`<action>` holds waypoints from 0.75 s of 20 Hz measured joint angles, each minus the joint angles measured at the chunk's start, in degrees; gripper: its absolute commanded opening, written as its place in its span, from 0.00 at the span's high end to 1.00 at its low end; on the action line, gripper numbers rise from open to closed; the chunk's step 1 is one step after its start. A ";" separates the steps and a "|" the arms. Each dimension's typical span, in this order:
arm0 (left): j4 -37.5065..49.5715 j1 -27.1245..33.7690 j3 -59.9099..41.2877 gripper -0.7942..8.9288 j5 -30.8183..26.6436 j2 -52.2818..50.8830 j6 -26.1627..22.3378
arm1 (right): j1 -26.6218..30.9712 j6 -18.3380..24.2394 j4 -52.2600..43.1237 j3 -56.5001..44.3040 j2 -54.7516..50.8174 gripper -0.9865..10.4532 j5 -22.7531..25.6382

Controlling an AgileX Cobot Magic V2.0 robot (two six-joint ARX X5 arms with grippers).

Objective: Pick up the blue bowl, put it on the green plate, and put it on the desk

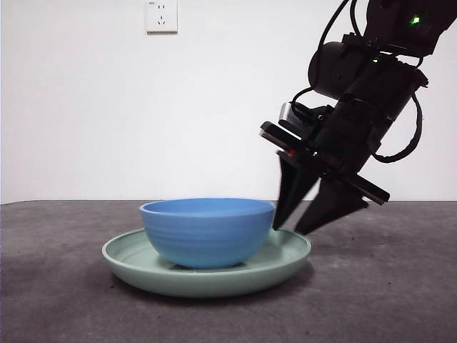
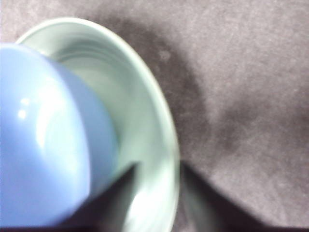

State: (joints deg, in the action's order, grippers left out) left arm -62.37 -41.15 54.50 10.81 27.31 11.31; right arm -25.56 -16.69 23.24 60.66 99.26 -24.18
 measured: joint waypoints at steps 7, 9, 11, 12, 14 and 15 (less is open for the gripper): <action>-0.39 0.00 0.02 0.34 0.00 0.00 0.20 | 1.68 5.70 10.23 3.61 -5.01 0.63 8.13; -0.39 0.00 0.00 0.34 0.00 0.00 0.20 | 2.47 7.56 13.62 4.87 -10.38 0.52 8.17; -0.37 0.00 0.00 0.34 0.00 0.00 0.20 | 2.67 9.57 20.20 4.90 -15.93 0.38 9.46; -0.37 0.00 0.00 0.34 0.00 0.00 0.20 | 2.62 10.49 23.21 4.85 -18.14 0.34 10.34; -0.33 0.00 0.00 0.34 0.00 0.00 0.20 | 2.58 12.09 28.09 3.93 -23.54 0.32 10.95; -0.31 0.00 0.00 0.34 0.00 0.00 0.20 | 2.58 12.55 30.01 3.21 -26.62 0.32 10.95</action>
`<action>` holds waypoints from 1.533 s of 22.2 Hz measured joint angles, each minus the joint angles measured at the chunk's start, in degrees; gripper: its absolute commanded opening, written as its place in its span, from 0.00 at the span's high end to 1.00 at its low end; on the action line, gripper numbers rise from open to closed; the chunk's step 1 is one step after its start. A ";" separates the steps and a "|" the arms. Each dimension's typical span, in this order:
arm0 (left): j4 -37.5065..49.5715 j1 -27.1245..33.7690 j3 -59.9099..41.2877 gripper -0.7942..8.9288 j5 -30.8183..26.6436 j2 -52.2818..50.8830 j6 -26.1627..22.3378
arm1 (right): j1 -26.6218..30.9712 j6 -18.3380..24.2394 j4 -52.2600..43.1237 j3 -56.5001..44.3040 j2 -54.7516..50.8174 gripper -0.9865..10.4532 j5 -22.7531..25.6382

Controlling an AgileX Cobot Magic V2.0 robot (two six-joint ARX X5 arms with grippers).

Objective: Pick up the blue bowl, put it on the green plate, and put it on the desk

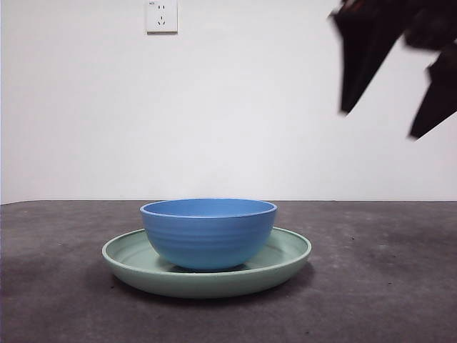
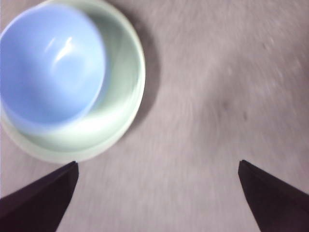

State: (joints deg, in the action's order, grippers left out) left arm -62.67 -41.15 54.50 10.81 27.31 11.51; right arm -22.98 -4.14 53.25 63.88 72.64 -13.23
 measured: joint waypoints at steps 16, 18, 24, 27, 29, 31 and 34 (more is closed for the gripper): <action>0.31 0.00 0.00 0.35 0.00 0.00 0.00 | -1.33 0.76 16.74 -6.21 -40.85 0.33 -0.26; 0.31 0.00 0.00 0.38 0.00 0.00 -0.02 | -1.33 0.74 17.40 -6.36 -40.92 0.33 -0.26; 0.33 0.00 0.00 0.42 0.00 0.00 0.00 | -1.33 0.42 17.53 -6.38 -40.92 0.33 -0.26; 0.31 0.00 0.00 0.69 0.00 0.00 -0.02 | -1.33 -0.17 16.79 -6.40 -40.92 0.67 -0.55; 0.31 0.00 0.00 0.90 0.00 0.00 0.00 | -1.33 -0.55 16.68 -6.40 -40.92 0.92 -0.96; 0.31 0.00 0.00 0.89 0.00 0.00 0.02 | -1.33 -0.59 16.33 -6.40 -40.92 0.88 -1.57; 0.22 0.00 0.00 0.89 0.00 0.00 0.04 | -1.33 -0.61 16.26 -6.40 -40.92 0.88 -2.01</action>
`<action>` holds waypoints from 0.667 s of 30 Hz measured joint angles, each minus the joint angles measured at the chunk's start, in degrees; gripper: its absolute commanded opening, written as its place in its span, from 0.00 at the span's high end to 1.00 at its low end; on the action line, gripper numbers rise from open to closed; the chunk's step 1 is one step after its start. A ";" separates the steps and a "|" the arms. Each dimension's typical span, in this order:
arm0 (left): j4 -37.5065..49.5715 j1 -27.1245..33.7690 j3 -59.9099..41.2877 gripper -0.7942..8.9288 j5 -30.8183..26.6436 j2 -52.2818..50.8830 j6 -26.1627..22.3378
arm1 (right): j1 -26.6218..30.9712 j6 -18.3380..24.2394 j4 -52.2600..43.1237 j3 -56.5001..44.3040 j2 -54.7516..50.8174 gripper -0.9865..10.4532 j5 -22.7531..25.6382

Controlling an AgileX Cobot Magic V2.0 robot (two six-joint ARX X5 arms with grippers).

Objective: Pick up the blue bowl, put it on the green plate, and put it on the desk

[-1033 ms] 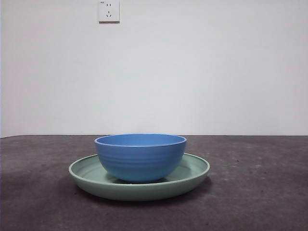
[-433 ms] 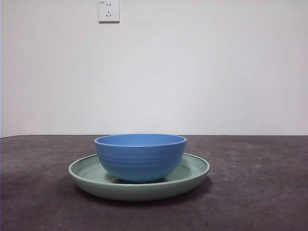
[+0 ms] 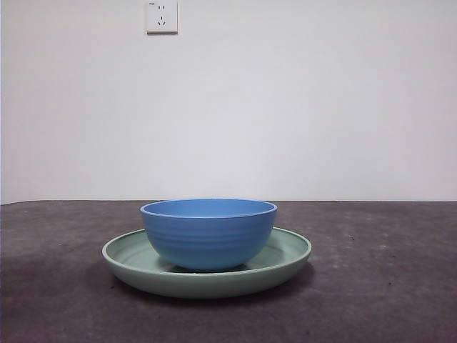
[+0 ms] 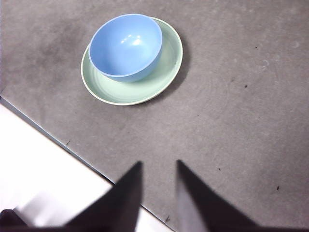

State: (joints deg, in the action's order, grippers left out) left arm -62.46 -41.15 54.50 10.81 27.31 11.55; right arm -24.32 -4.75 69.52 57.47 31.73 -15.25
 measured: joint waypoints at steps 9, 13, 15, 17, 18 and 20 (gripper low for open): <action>0.07 0.00 0.00 0.89 0.00 0.00 -0.02 | 0.00 -0.02 0.00 0.00 0.00 0.88 0.00; 0.09 -0.02 0.00 0.89 0.00 0.00 -0.02 | 0.00 -0.02 0.00 0.00 0.00 0.88 0.00; 0.11 -0.17 -0.07 0.89 0.00 -0.02 -0.02 | 0.00 -0.02 0.00 0.02 0.00 0.88 0.00; 0.15 1.42 -0.26 0.89 0.04 -0.48 -0.02 | 0.00 -0.02 0.00 0.00 0.00 0.88 0.00; 0.37 3.17 -0.52 0.89 0.26 -0.92 -0.02 | 0.00 -0.02 0.00 0.00 0.00 0.88 0.00; 2.10 9.20 -2.21 0.89 2.19 -2.78 -0.02 | 0.00 -0.02 0.00 0.00 0.00 0.88 0.00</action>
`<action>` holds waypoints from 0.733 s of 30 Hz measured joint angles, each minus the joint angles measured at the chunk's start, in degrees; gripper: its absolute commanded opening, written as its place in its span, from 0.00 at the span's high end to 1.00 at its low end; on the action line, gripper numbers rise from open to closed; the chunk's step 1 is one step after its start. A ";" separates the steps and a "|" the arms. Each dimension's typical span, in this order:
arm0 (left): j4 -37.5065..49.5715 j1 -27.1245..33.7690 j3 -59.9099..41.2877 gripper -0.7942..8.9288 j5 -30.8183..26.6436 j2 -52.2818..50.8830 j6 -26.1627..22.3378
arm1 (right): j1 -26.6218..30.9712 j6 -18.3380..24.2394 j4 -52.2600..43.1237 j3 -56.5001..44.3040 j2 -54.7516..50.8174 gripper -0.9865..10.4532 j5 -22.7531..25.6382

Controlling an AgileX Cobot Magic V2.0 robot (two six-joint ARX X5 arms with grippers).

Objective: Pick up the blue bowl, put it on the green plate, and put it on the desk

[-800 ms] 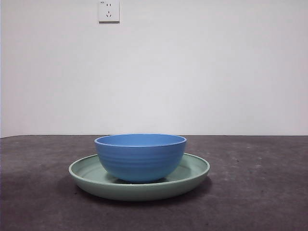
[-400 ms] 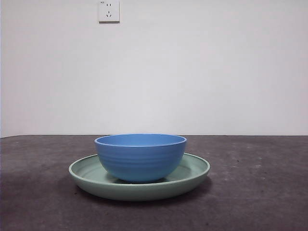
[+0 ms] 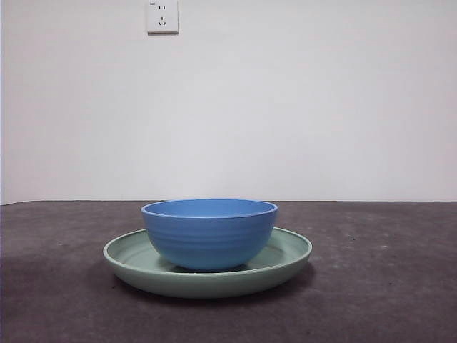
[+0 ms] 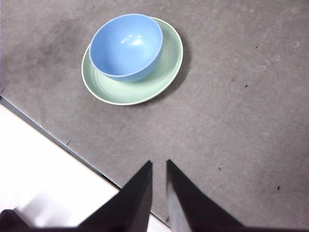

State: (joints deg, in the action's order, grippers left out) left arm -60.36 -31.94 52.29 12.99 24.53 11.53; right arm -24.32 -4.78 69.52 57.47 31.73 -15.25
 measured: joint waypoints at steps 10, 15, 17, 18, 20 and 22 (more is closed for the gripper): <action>27.06 23.78 -20.24 0.89 0.61 -11.50 -1.20 | 0.00 0.00 0.00 0.02 0.00 0.88 0.02; 38.16 28.61 -32.61 0.89 -1.70 -16.96 -6.19 | 0.00 0.00 0.00 0.00 0.00 0.88 0.26; 41.05 28.89 -37.53 0.89 -4.37 -18.49 -7.04 | 0.00 0.00 0.00 0.00 0.00 0.88 0.26; 42.32 28.92 -40.17 0.89 -5.86 -19.50 -7.34 | 0.00 0.00 0.00 0.00 0.00 0.88 0.28; 44.15 28.94 -43.78 0.89 -9.03 -21.18 -7.69 | 0.00 0.00 0.00 0.00 0.00 0.88 0.31; 44.35 28.98 -46.49 0.89 -10.03 -22.97 -7.69 | 0.00 0.00 0.00 0.00 0.00 0.88 0.28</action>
State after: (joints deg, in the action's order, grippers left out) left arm -16.01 -2.96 5.80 2.96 1.56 3.84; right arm -24.32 -4.78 69.52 57.47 31.73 -14.96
